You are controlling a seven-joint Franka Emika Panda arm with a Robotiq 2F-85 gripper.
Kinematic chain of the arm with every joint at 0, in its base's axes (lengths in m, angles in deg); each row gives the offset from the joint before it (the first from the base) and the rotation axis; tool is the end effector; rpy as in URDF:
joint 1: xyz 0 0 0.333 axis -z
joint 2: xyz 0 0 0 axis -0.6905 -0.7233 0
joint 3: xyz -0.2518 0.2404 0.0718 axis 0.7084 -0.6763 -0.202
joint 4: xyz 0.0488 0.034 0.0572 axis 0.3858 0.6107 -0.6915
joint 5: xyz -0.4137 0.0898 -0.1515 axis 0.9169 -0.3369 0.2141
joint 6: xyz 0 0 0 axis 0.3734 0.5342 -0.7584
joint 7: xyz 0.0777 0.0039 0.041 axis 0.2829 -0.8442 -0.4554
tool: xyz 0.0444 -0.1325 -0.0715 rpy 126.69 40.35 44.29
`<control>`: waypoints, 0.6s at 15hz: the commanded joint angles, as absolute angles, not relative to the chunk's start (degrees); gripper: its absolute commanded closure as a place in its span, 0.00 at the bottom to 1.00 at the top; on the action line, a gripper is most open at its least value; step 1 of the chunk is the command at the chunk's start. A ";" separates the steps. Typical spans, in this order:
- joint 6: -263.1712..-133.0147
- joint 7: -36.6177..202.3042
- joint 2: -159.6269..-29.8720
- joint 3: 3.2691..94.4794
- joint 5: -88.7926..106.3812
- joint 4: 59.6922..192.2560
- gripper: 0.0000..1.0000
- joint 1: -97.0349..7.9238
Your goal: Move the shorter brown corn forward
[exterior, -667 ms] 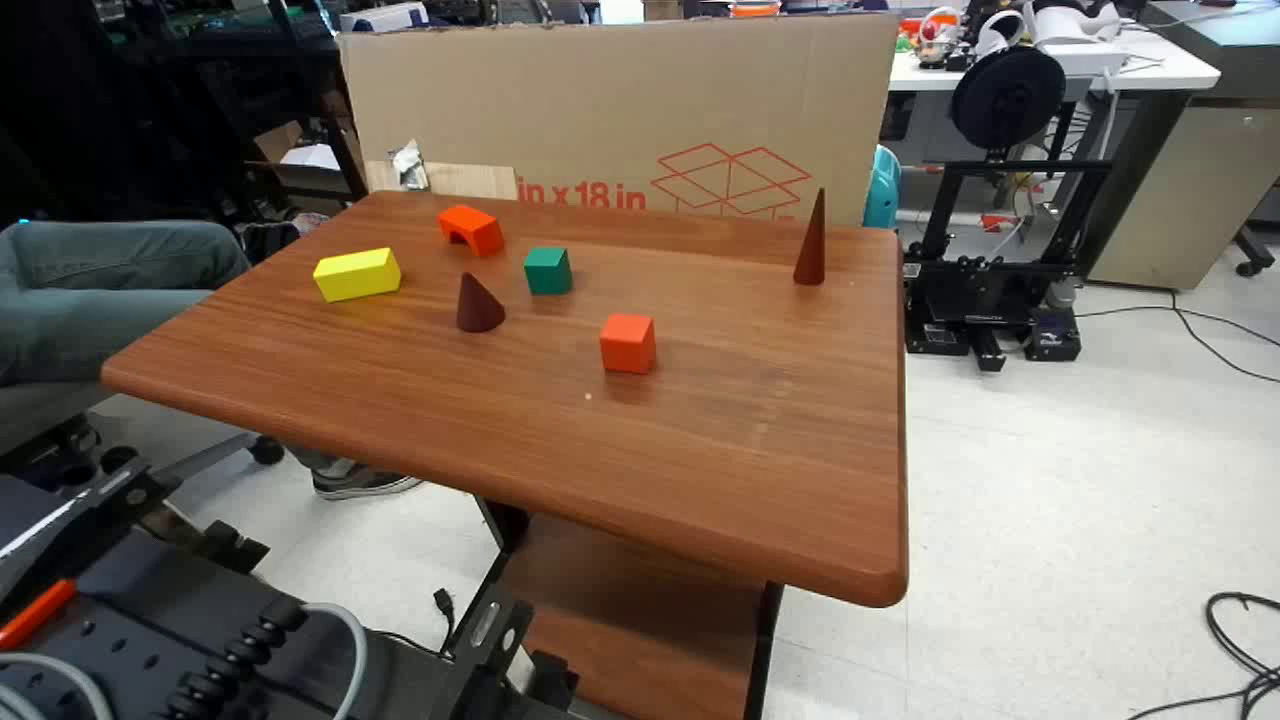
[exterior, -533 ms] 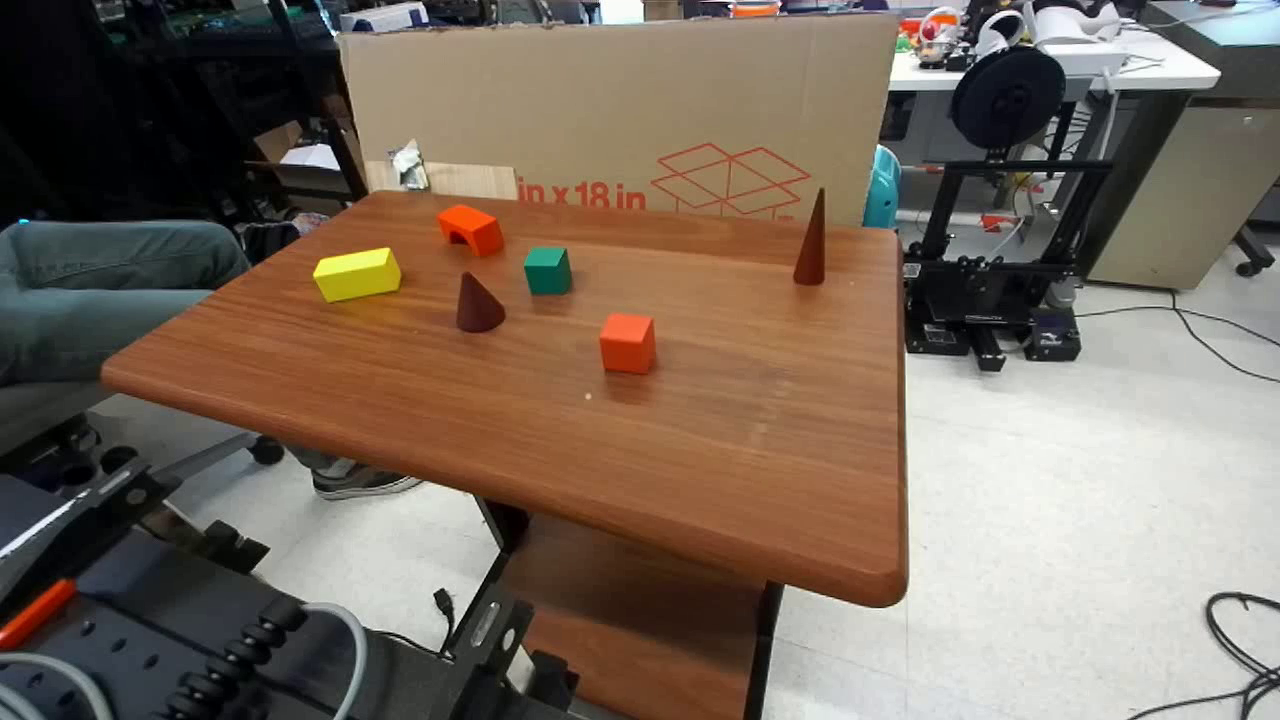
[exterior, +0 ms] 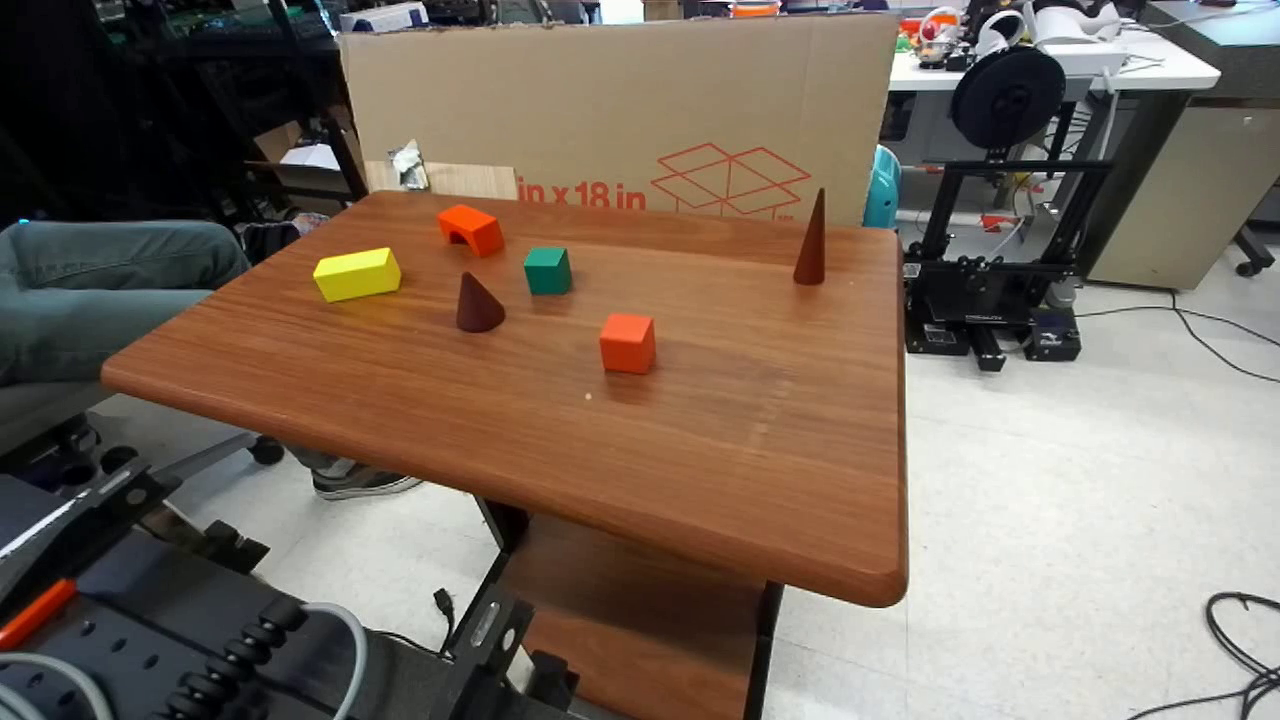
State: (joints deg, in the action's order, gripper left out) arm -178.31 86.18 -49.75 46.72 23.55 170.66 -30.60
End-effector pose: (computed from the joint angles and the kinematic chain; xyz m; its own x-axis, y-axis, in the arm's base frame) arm 0.4302 -0.1478 0.4795 0.9576 -0.2578 0.1283 -0.2832 -0.9236 0.2583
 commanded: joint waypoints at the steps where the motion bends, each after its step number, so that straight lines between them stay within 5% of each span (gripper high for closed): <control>1: -178.03 86.48 -49.77 47.49 23.94 170.50 0.00 -31.52; 9: -180.97 86.06 -51.06 46.42 24.91 171.49 0.00 -33.00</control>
